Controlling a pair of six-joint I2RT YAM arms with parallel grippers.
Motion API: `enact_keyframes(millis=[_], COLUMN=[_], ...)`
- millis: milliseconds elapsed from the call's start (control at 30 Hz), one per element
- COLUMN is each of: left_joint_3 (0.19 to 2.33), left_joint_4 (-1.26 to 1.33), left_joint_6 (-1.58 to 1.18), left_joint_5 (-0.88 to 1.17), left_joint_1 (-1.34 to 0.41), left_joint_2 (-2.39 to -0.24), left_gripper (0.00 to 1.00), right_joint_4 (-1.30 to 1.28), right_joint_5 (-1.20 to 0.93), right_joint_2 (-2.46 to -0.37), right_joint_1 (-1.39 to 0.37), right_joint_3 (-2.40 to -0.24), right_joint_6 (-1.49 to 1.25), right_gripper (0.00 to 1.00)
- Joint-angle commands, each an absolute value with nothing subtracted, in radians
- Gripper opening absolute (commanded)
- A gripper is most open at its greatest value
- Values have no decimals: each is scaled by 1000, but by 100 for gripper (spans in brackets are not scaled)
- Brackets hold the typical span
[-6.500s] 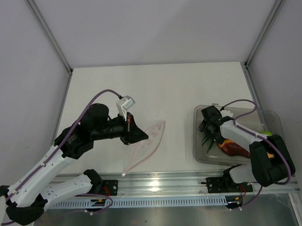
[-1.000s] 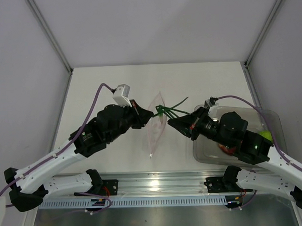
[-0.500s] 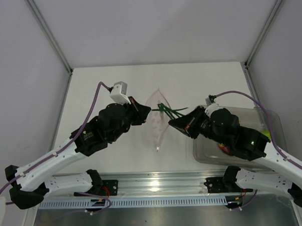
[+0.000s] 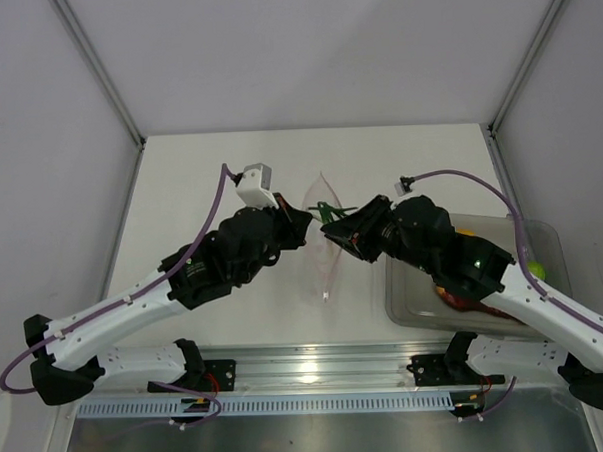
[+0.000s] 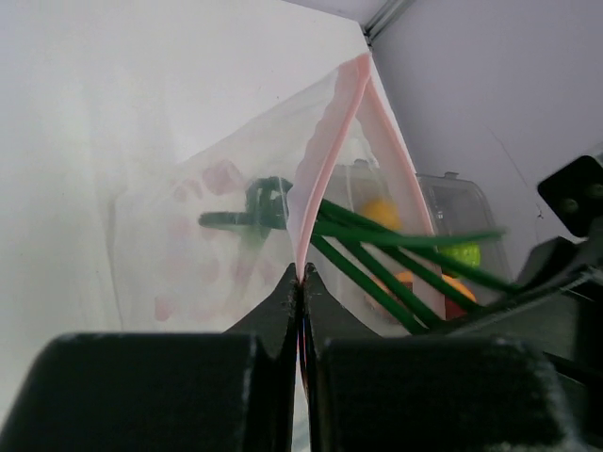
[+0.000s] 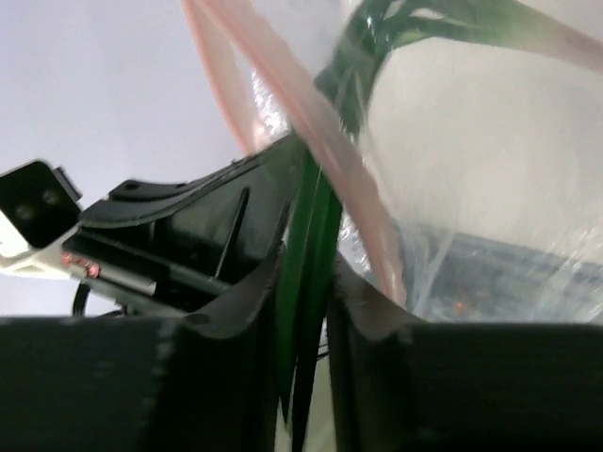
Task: Place the food in the zip-top bag and seal the zipper
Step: Place the fake vegetable in the zipper food storage bag.
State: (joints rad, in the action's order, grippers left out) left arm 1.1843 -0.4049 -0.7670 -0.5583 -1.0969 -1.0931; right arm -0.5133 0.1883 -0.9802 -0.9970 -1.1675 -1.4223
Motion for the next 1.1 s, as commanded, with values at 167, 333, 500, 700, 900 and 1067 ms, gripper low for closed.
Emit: enact_keyframes(millis=[167, 333, 500, 700, 900, 1067], left_joint_3=[1186, 1184, 1177, 1161, 1121, 1100], left_joint_4=[-308, -302, -301, -340, -342, -351], left_joint_6=[-703, -693, -664, -646, -608, -600], left_joint_5=[-591, -571, -546, -522, -469, -439], left_joint_1=[-1109, -1109, -1109, -1109, -1109, -1109], left_joint_2=[-1063, -1069, -1063, -1035, -980, -953], left_gripper=[1, 1, 1, 1, 0, 1], right_joint_4=[-479, -476, -535, -817, -1072, -1177], right_joint_5=[69, -59, -83, 99, 299, 362], right_joint_2=[-996, -1017, -979, -871, -838, -876], right_joint_1=[-939, -901, -856, -729, -605, -513], right_joint_3=[-1252, -1316, -1348, -1411, -1436, -1364], right_joint_6=[-1329, -1181, -1057, -895, -759, -761], right_gripper=[65, 74, 73, 74, 85, 99])
